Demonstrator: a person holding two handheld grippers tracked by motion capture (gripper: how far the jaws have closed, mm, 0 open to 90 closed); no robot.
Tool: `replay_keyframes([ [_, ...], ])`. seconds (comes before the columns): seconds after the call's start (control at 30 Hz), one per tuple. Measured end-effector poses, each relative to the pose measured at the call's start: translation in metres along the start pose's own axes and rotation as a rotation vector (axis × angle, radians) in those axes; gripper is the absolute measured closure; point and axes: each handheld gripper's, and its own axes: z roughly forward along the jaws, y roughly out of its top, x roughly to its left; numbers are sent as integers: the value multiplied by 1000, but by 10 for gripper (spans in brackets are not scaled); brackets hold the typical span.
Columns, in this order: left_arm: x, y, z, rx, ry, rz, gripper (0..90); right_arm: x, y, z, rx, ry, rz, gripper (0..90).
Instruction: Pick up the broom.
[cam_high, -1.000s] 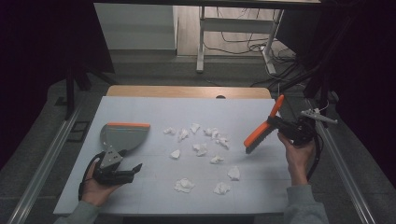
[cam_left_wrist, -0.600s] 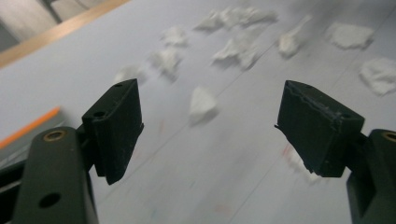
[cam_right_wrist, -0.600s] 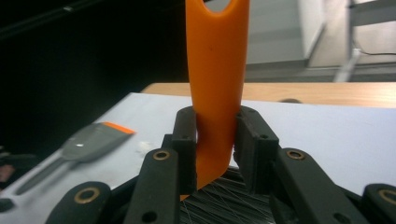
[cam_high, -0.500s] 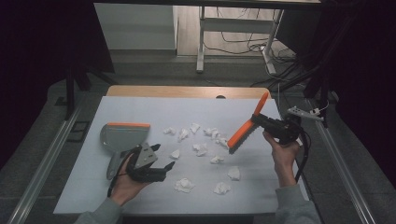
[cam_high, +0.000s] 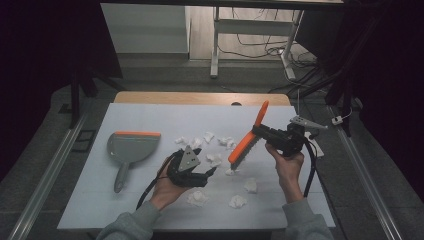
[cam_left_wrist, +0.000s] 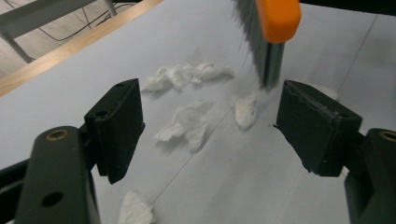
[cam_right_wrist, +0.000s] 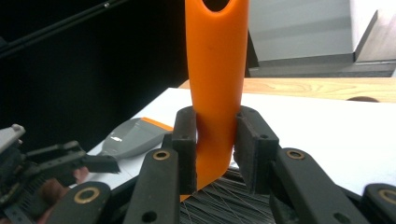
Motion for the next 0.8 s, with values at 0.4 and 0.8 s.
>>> replay_keyframes([
  [0.4, -7, 7, 17, -32, -40, -20, 295, 27, -15, 27, -23, 56, 44, 699],
  [0.8, 4, 4, 21, -28, -23, -77, 768, 38, -23, 37, -54, 92, 85, 698],
])
